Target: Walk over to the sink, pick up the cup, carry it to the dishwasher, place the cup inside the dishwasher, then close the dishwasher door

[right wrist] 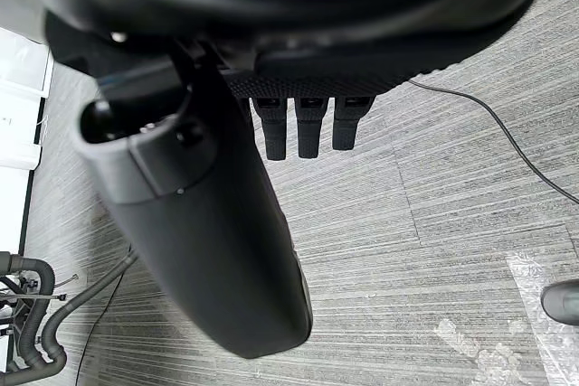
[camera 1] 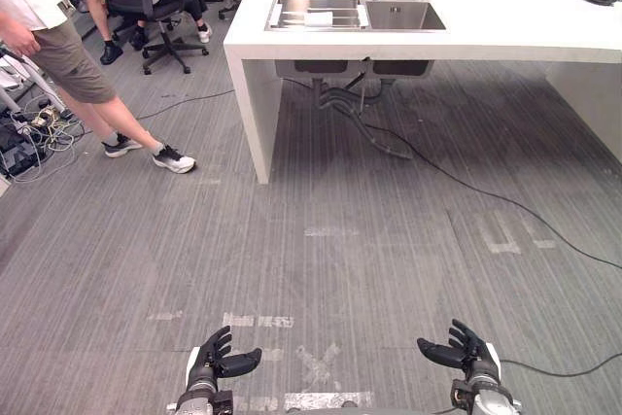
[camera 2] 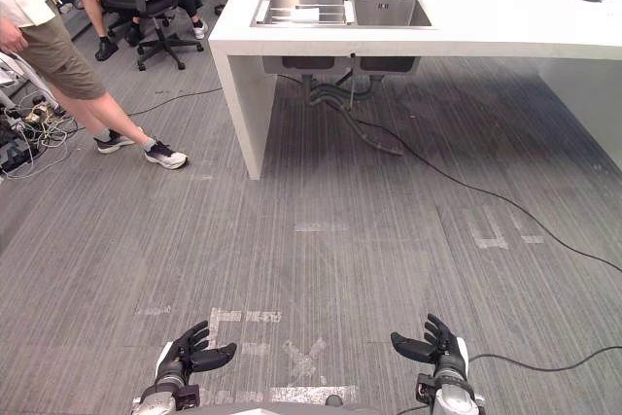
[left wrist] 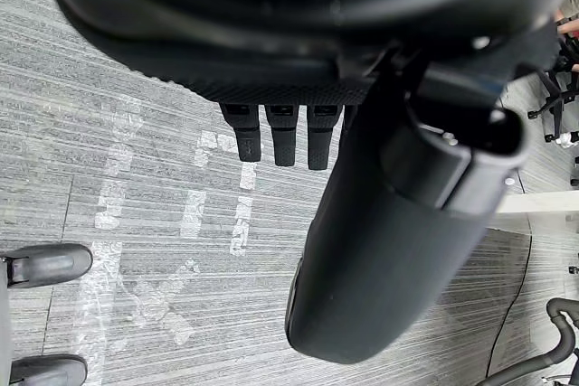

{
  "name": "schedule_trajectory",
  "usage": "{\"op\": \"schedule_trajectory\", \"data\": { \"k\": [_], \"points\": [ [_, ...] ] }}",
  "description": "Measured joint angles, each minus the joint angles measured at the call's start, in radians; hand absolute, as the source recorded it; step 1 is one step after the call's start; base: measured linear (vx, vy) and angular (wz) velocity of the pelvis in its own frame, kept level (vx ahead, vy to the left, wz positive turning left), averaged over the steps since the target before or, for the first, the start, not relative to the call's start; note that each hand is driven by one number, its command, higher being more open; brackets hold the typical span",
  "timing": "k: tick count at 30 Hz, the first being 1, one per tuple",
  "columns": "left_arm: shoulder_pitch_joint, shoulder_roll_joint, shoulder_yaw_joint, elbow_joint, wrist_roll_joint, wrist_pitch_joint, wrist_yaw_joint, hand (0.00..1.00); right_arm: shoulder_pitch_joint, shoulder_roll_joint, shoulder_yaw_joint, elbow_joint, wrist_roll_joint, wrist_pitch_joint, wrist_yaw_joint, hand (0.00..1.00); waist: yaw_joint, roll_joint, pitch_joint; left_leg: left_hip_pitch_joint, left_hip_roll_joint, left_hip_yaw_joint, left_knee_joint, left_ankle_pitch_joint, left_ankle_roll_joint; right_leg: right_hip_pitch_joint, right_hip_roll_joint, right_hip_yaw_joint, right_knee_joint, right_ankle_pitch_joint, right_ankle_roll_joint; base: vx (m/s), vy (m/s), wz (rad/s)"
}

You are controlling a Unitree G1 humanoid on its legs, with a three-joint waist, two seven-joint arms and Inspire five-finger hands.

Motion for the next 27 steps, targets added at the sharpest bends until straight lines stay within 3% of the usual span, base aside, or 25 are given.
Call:
{"op": "schedule_trajectory", "data": {
  "k": [27],
  "points": [
    [0.000,0.000,0.000,-0.008,-0.018,0.000,0.000,0.90,-0.017,0.004,-0.014,-0.005,0.000,0.008,0.000,0.90,0.000,-0.004,-0.002,-0.030,0.001,0.015,0.005,-0.010,-0.002,-0.036,0.000,0.007,0.011,-0.016,0.006,0.00,0.000,-0.01]
  ]
}}
